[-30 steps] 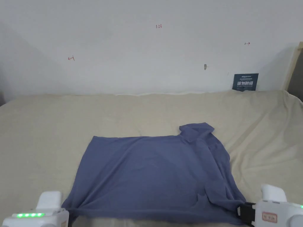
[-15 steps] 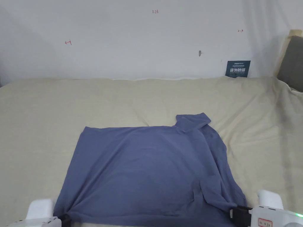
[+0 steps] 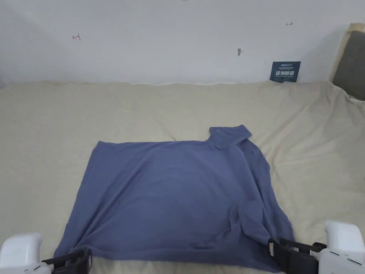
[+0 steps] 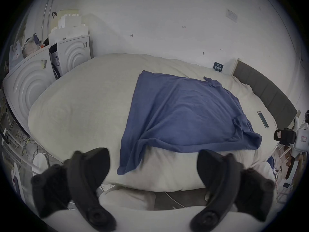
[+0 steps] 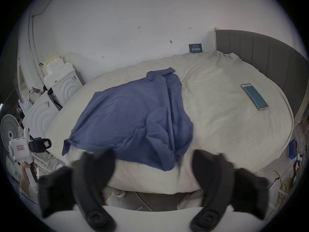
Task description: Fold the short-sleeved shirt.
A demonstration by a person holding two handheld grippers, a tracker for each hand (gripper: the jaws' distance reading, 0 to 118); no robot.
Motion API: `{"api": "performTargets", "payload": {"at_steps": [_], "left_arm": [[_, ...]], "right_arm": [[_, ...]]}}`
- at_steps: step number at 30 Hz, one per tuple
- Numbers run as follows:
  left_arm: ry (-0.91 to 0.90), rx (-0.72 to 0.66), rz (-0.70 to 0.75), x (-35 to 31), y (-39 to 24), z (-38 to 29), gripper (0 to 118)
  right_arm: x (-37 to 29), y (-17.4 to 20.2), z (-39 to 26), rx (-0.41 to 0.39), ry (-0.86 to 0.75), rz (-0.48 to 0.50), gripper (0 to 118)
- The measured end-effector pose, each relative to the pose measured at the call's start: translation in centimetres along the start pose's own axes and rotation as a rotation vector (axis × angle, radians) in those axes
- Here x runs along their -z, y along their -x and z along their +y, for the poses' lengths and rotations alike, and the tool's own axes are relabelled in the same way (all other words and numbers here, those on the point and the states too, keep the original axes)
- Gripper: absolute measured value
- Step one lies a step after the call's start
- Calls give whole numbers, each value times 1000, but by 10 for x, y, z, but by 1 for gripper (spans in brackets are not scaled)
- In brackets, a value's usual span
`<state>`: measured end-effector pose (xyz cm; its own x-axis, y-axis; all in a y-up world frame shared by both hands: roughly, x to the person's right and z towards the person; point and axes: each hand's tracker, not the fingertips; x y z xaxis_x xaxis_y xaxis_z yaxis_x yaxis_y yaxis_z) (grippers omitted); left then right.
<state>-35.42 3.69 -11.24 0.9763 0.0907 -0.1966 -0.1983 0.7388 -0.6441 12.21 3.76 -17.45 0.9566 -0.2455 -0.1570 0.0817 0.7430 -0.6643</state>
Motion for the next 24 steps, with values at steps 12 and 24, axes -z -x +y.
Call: {"api": "performTargets", "payload": {"at_steps": [12, 24], "left_arm": [[109, -40, 43, 27, 21, -34, 0], [315, -23, 106, 107, 38, -13, 94]], "right_arm": [[10, 15, -27, 12, 96, 1, 0], [20, 14, -23, 74, 133, 16, 0]]}}
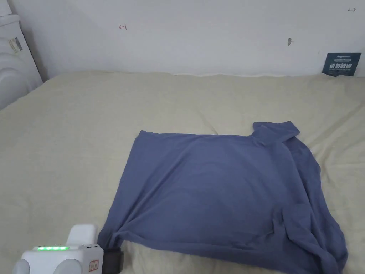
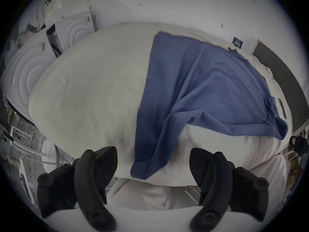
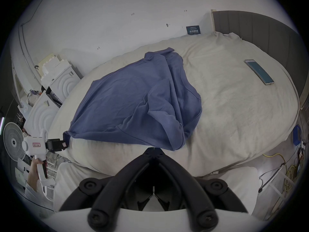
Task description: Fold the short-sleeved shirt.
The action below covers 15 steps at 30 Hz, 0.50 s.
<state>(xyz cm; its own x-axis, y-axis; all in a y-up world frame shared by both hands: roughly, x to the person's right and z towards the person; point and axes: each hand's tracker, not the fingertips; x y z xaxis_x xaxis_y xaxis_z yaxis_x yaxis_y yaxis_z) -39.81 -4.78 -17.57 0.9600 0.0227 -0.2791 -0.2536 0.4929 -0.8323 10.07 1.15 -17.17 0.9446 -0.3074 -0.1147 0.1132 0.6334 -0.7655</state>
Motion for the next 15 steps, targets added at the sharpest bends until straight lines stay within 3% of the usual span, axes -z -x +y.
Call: {"api": "performTargets", "payload": {"at_steps": [6, 8, 10, 11, 15], "left_arm": [[27, -7, -30, 12, 9, 1, 84], [11, 4, -37, 2, 7, 0, 60], [-11, 38, -2, -4, 6, -2, 13], [-7, 41, 5, -4, 6, -1, 8], [-13, 3, -11, -10, 4, 1, 8]], "right_arm": [[5, -1, 5, -20, 29, -23, 0], [6, -4, 6, -3, 30, -22, 0], [8, -5, 8, 8, 30, -19, 0], [8, -5, 10, 8, 32, -22, 0], [8, -11, 11, -4, 29, -27, 0]]}}
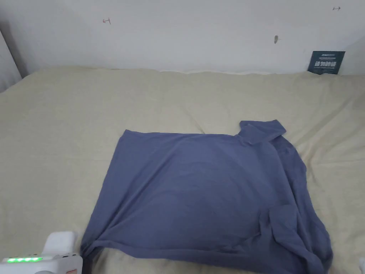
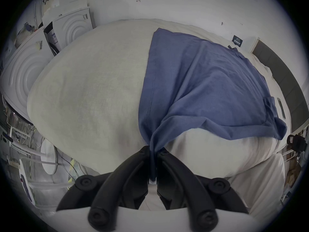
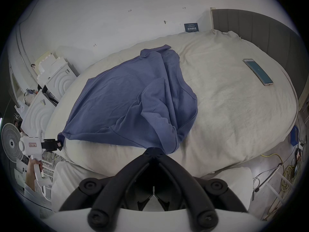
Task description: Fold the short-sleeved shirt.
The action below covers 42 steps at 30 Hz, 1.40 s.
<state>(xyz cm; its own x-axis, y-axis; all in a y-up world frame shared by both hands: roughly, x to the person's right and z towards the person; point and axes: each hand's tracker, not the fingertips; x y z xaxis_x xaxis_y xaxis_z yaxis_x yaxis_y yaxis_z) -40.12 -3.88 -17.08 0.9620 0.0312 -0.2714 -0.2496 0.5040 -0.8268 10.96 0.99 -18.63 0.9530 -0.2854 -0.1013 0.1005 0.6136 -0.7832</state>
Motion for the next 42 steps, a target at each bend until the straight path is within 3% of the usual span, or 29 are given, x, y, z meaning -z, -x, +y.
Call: {"api": "performTargets", "payload": {"at_steps": [5, 6, 8, 9, 10, 13, 23, 24, 25, 27, 37, 42], "left_arm": [[-4, -12, 4, -12, -9, 2, 8], [-6, -17, 5, -13, -9, 2, 8], [-3, -23, 6, -10, -3, 1, 8], [-2, -28, 6, -11, -3, 1, 8], [-3, -31, 7, -11, -2, 2, 8], [-7, -38, 15, -11, 0, 3, 8], [-2, -53, 19, -6, 8, 6, 8], [1, -53, 20, -5, 8, 6, 8], [4, -52, 19, -5, 8, 6, 8], [8, -50, 18, -6, 6, 5, 8], [3, -47, 33, -17, 6, 12, 8], [-18, -37, 42, -28, 7, 28, 8]], "right_arm": [[4, -16, 0, 0, -16, -22, 4], [4, -18, 1, -2, -29, -29, 26], [7, -21, 4, -15, -34, -41, 87], [11, -23, 4, -36, -23, -60, 112], [15, -24, 5, -68, -12, -83, 115], [22, -23, 8, -135, -29, -99, 115], [59, -20, 20, -210, 9, -149, 108], [64, -19, 20, -227, 30, -176, 101], [68, -18, 18, -250, 54, -193, 83], [77, -18, 13, -284, 35, -235, 13], [55, -12, 17, -280, 21, -199, 13], [43, 4, 34, -373, -3, -221, 13]]}}
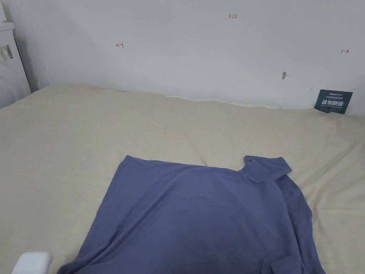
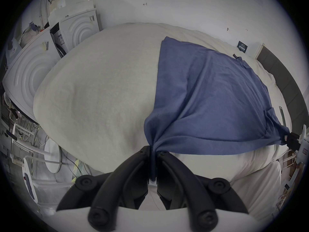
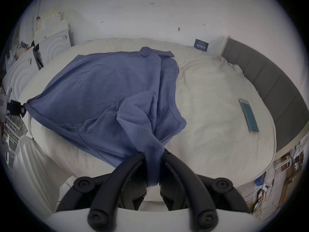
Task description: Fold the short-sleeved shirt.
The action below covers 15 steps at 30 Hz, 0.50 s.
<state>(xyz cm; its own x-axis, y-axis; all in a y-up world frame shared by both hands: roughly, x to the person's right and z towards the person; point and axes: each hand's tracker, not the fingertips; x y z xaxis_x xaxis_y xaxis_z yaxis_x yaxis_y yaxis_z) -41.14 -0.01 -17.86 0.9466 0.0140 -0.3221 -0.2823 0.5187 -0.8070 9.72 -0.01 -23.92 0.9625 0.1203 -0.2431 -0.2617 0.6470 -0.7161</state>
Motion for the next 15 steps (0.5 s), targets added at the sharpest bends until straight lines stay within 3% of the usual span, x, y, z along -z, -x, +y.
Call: {"api": "performTargets", "payload": {"at_steps": [5, 8, 11, 15], "left_arm": [[-47, 10, 3, 2, -4, 37, 8], [-87, 6, -15, 17, -12, 72, 8], [-59, 5, -7, 46, -26, 109, 8], [17, 28, 10, 96, -35, 139, 8]], "right_arm": [[-1, -8, 39, -7, -36, -11, 13], [19, -20, 71, 41, -23, 11, 13], [58, -32, 100, 105, 20, 60, 13], [102, -38, 120, 139, 73, 54, 13]]}}
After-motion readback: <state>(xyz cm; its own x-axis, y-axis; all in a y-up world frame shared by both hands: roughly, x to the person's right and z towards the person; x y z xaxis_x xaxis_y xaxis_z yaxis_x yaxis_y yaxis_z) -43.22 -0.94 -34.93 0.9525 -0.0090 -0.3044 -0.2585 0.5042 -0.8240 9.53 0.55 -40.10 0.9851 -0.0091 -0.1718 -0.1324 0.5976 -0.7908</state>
